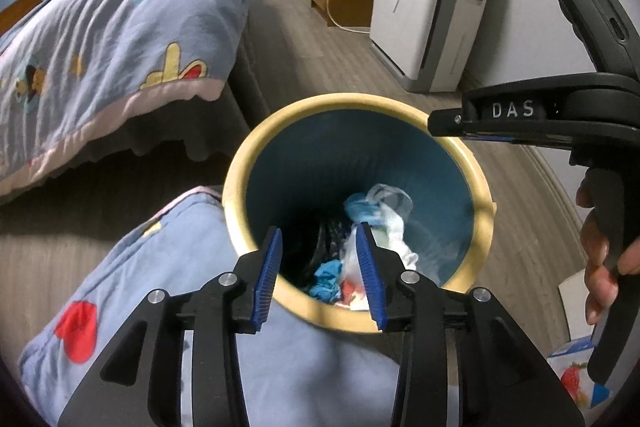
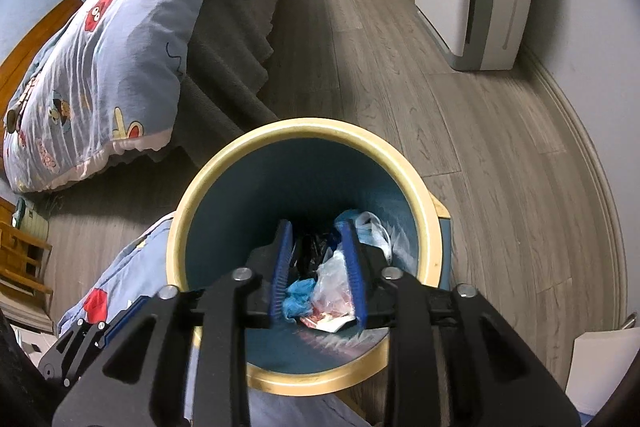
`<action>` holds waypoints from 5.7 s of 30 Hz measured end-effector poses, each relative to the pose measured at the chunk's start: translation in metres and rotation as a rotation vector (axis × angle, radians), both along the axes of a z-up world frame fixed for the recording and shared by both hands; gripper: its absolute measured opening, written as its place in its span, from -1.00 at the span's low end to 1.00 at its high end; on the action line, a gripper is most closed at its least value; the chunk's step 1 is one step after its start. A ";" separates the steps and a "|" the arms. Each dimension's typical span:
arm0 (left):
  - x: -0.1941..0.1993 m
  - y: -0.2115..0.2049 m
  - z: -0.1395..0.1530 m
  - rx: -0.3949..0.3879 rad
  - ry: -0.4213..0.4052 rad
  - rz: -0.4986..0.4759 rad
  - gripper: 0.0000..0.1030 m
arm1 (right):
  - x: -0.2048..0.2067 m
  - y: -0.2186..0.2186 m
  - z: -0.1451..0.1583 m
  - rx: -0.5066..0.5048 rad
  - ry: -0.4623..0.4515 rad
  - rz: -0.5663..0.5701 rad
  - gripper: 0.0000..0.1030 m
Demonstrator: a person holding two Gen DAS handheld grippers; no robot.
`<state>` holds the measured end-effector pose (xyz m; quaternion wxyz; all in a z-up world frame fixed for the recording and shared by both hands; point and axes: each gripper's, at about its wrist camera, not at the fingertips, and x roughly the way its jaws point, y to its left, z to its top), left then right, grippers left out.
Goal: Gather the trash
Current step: 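Open both grippers over the bin to drop glove and mask, then move both grippers back above the trash pile, then grasp the second blue face mask with the left gripper while the right gripper grasps a white tissue, then carry the mask and white tissue over the bin with both grippers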
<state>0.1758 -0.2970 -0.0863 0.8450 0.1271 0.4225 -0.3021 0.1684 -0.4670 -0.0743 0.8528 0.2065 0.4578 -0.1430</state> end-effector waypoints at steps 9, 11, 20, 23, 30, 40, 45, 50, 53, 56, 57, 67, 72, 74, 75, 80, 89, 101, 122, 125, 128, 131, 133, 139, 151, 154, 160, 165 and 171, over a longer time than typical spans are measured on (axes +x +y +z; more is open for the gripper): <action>-0.012 0.024 0.013 -0.020 -0.032 0.060 0.59 | -0.003 0.008 0.009 -0.020 -0.014 0.003 0.15; -0.015 0.032 0.016 -0.022 -0.035 0.076 0.66 | -0.004 0.011 0.011 -0.026 -0.019 0.006 0.39; -0.030 0.079 0.050 -0.024 -0.074 0.168 0.82 | -0.012 0.024 0.028 -0.045 -0.051 0.004 0.89; -0.039 0.103 0.065 -0.010 -0.091 0.201 0.84 | -0.014 0.032 0.034 -0.056 -0.055 0.024 0.89; -0.073 0.179 0.097 0.019 -0.109 0.298 0.87 | -0.018 0.058 0.054 -0.106 -0.097 0.074 0.89; -0.116 0.280 0.093 0.068 -0.121 0.496 0.89 | -0.020 0.136 0.061 -0.145 -0.114 0.333 0.89; -0.111 0.309 0.066 0.065 -0.044 0.542 0.89 | -0.023 0.185 0.047 -0.205 -0.079 0.509 0.89; -0.101 0.315 0.040 0.141 -0.014 0.542 0.89 | -0.020 0.226 0.026 -0.216 0.001 0.593 0.88; -0.096 0.312 0.021 0.165 0.022 0.526 0.89 | -0.015 0.239 0.012 -0.184 0.054 0.585 0.88; -0.093 0.302 0.002 0.174 0.053 0.502 0.89 | -0.010 0.243 0.002 -0.135 0.085 0.543 0.88; -0.091 0.299 -0.005 0.171 0.072 0.497 0.89 | -0.009 0.243 -0.001 -0.115 0.095 0.528 0.88; -0.069 0.285 -0.040 0.123 0.177 0.467 0.89 | 0.025 0.245 -0.041 -0.033 0.171 0.444 0.88; -0.061 0.283 -0.056 0.130 0.222 0.461 0.86 | 0.040 0.251 -0.060 -0.002 0.212 0.441 0.83; -0.059 0.281 -0.059 0.144 0.223 0.447 0.85 | 0.045 0.257 -0.065 -0.009 0.227 0.468 0.74; -0.058 0.281 -0.059 0.141 0.222 0.446 0.85 | 0.046 0.260 -0.066 -0.015 0.231 0.479 0.70; -0.053 0.282 -0.059 0.101 0.244 0.463 0.76 | 0.050 0.264 -0.073 -0.016 0.252 0.495 0.55; -0.046 0.273 -0.073 0.129 0.301 0.439 0.18 | 0.048 0.273 -0.085 0.011 0.301 0.545 -0.15; -0.045 0.280 -0.046 0.068 0.238 0.452 -0.66 | 0.050 0.276 -0.073 0.045 0.260 0.577 -0.91; -0.060 0.284 0.035 -0.060 0.037 0.471 -0.66 | 0.037 0.269 -0.026 0.025 0.148 0.575 -0.75; -0.060 0.284 0.034 -0.060 0.040 0.464 -0.66 | 0.039 0.270 -0.043 -0.018 0.185 0.566 -0.17; -0.058 0.286 0.030 -0.060 0.051 0.467 -0.66 | 0.043 0.268 -0.056 -0.027 0.210 0.546 -0.01; -0.056 0.286 0.027 -0.056 0.063 0.461 -0.66 | 0.046 0.266 -0.075 0.016 0.243 0.520 0.19; -0.055 0.285 0.026 -0.050 0.063 0.454 -0.66 | 0.048 0.266 -0.085 0.048 0.262 0.516 0.19; -0.055 0.283 0.027 -0.054 0.064 0.444 -0.66 | 0.049 0.273 -0.089 -0.001 0.266 0.562 -0.39; -0.062 0.264 0.041 -0.051 0.030 0.419 -0.66 | 0.034 0.253 -0.036 0.066 0.152 0.573 -0.65; -0.063 0.256 0.046 -0.056 0.019 0.412 -0.66 | 0.027 0.248 -0.016 0.023 0.110 0.590 -0.65; -0.059 0.231 0.048 -0.051 0.010 0.393 -0.66 | 0.015 0.231 0.007 -0.085 0.060 0.596 -0.65; -0.055 0.202 0.043 -0.033 0.010 0.358 -0.66 | 0.008 0.196 0.009 -0.127 0.050 0.566 -0.65; -0.054 0.160 0.038 -0.018 0.007 0.299 -0.66 | 0.004 0.155 0.007 -0.155 0.055 0.510 -0.65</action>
